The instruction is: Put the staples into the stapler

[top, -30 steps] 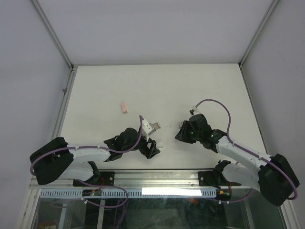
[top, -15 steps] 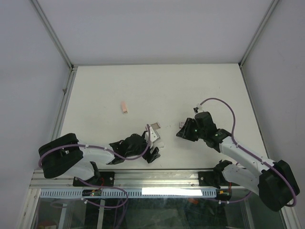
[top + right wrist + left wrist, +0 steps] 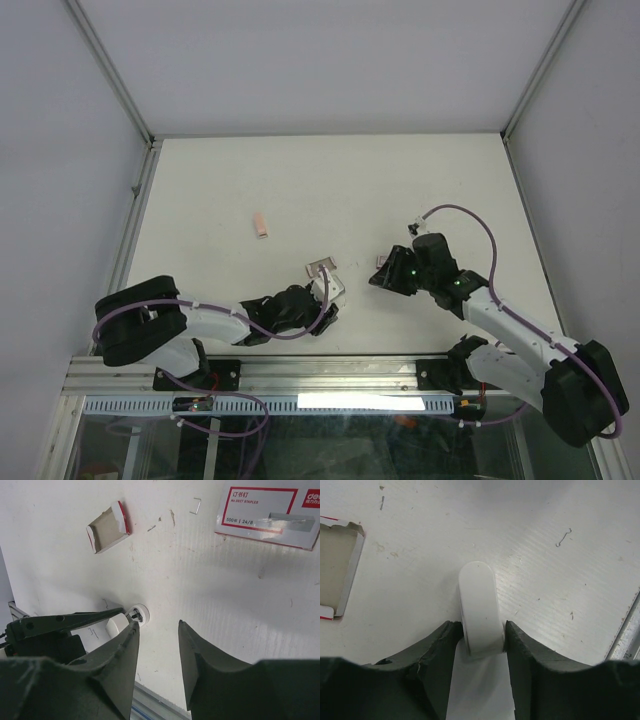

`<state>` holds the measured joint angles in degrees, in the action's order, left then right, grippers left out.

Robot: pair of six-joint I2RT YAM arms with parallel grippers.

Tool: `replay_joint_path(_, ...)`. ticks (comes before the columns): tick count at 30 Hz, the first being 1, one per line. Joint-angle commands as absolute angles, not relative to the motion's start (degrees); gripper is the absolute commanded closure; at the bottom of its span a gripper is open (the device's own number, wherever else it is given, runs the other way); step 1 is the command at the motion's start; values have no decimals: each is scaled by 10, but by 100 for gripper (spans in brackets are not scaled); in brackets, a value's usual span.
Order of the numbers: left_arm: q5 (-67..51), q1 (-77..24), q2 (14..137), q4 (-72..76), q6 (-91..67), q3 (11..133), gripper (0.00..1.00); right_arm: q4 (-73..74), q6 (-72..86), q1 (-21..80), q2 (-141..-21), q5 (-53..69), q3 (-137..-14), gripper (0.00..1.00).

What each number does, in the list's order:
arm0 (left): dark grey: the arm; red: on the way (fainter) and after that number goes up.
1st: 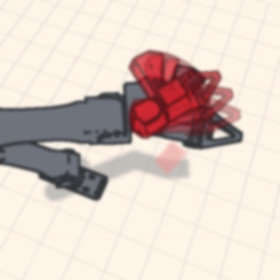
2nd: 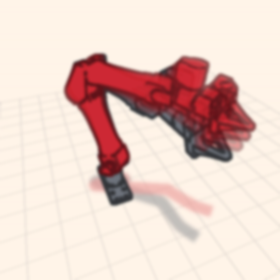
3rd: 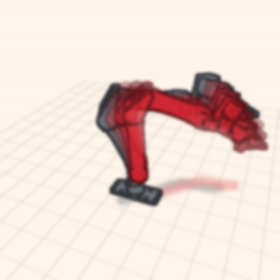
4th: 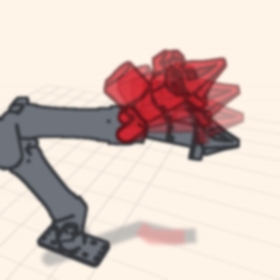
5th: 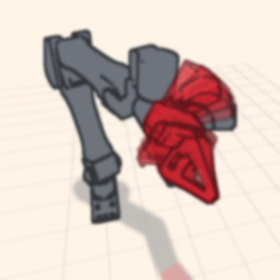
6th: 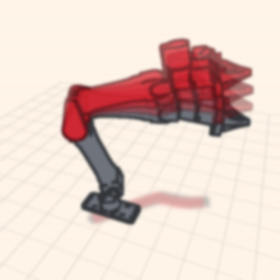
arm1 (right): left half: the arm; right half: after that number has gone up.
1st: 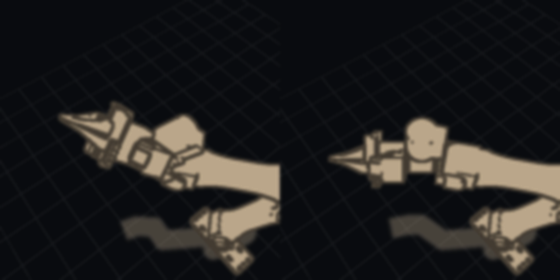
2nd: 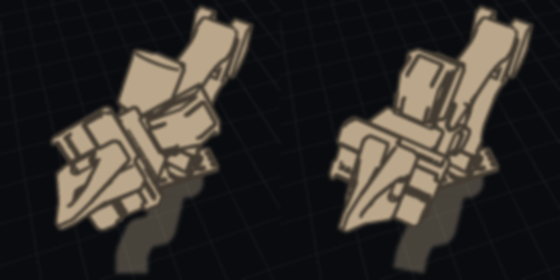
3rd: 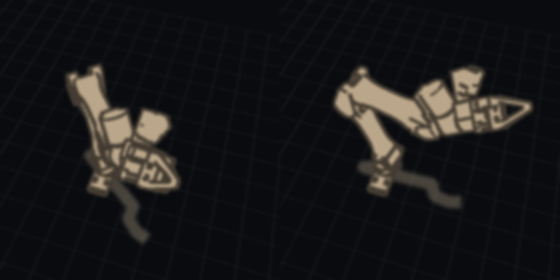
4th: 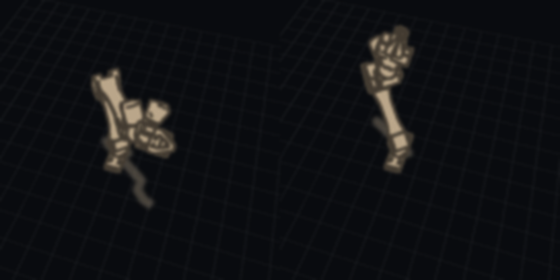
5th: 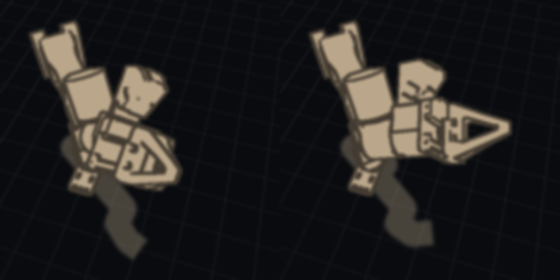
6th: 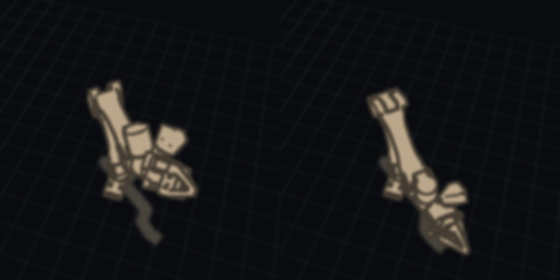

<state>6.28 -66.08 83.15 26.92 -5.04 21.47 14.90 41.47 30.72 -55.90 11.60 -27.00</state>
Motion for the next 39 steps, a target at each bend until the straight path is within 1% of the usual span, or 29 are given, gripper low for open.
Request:
replay_joint_path(1,101,-678,851,260,-50,234,58,136,409,302,-539,130,-277,59)
replay_joint_path(4,94,-685,851,251,-55,239,69,138,410,302,-537,132,-277,57)
replay_joint_path(7,93,-693,848,248,-61,239,80,141,410,300,-534,144,-281,51)
replay_joint_path(11,100,-710,825,251,-72,244,93,144,413,299,-538,208,-292,32)
replay_joint_path(13,98,-716,791,260,-77,246,100,133,418,299,-542,261,-291,24)
replay_joint_path(17,78,-716,750,285,-88,249,100,75,450,301,-557,384,-277,17)
replay_joint_path(18,74,-717,742,286,-89,251,100,63,458,303,-561,405,-274,15)
replay_joint_path(20,70,-717,731,287,-88,253,100,53,461,307,-568,430,-273,13)
replay_joint_path(23,69,-717,725,279,-87,259,100,42,460,315,-577,451,-275,12)
replay_joint_path(30,72,-717,700,283,-97,254,100,61,447,324,-611,437,-267,12)
replay_joint_path(33,70,-718,691,285,-98,252,100,52,448,326,-625,452,-261,12)
replay_joint_path(39,69,-717,686,286,-96,255,100,0,480,332,-634,482,-259,16)
